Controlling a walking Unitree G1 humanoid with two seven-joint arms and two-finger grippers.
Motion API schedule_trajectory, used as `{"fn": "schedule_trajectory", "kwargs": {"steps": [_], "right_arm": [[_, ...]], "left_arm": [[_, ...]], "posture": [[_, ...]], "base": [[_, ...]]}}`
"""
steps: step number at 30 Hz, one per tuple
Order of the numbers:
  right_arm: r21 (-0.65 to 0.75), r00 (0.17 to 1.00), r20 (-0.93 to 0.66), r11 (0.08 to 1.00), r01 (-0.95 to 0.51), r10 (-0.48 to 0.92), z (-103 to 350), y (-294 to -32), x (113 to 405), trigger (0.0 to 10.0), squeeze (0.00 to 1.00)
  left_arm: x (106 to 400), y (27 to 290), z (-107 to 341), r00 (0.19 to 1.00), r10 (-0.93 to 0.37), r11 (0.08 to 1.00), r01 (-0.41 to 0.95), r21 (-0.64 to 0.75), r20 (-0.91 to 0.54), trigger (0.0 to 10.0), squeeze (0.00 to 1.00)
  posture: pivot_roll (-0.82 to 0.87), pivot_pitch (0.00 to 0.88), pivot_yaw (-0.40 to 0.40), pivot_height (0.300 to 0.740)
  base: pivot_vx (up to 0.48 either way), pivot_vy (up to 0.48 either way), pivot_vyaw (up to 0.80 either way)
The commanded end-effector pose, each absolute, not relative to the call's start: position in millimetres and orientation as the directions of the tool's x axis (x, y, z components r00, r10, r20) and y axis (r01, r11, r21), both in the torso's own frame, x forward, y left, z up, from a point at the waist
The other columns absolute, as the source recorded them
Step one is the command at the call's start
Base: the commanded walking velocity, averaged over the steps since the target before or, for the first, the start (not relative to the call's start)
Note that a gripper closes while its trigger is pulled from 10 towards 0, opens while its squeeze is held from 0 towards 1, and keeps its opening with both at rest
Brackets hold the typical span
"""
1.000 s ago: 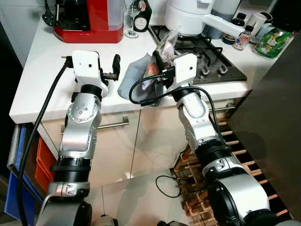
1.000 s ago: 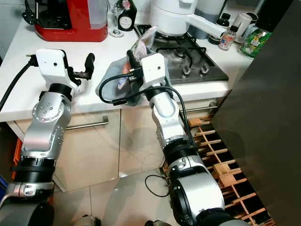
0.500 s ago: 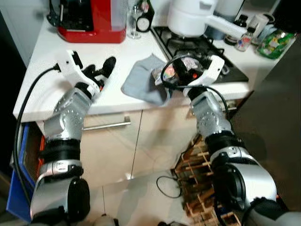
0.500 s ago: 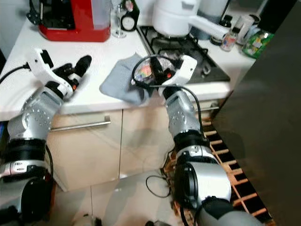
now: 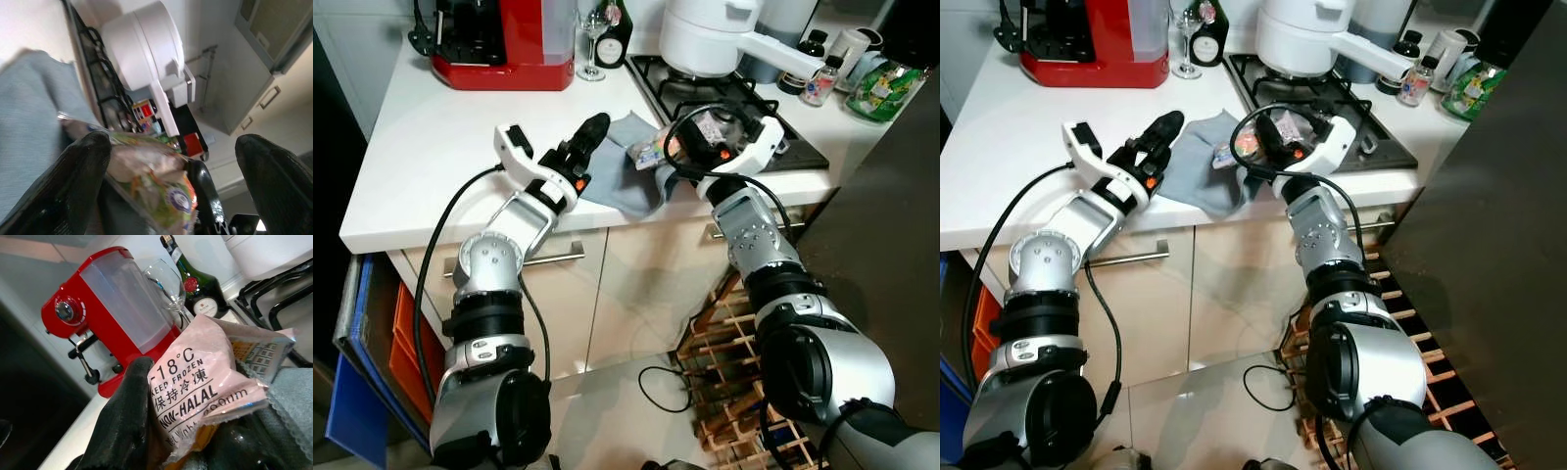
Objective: Restocking fridge
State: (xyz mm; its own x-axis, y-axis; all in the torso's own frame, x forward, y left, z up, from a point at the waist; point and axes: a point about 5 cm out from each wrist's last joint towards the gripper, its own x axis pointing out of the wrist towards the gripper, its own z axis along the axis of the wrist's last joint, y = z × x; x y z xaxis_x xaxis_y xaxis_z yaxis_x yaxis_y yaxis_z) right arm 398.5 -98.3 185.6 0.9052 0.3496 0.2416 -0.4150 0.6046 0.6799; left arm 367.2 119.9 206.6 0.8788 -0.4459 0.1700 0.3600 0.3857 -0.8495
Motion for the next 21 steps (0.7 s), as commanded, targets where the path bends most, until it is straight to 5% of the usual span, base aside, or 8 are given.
{"fn": "schedule_trajectory", "kwargs": {"steps": [1,21], "right_arm": [[0.677,0.892,0.283,0.585,-0.447,0.354,196.4,-97.9,400.7,0.0,0.00],[0.657,0.867,0.311,0.571,-0.492,0.389,199.9,-85.3,399.3,0.0,0.00]], "left_arm": [[367.3,110.4,211.8,0.864,-0.479,0.400,0.374,-0.837,0.157,10.0,0.00],[356.6,72.5,197.6,0.850,-0.526,0.348,0.257,-0.902,0.039,10.0,0.00]], "posture": [[0.01,0.000,-0.097,0.740],[-0.01,0.000,-0.088,0.740]], "base": [[0.000,0.000,0.00],[0.000,0.000,0.00]]}}
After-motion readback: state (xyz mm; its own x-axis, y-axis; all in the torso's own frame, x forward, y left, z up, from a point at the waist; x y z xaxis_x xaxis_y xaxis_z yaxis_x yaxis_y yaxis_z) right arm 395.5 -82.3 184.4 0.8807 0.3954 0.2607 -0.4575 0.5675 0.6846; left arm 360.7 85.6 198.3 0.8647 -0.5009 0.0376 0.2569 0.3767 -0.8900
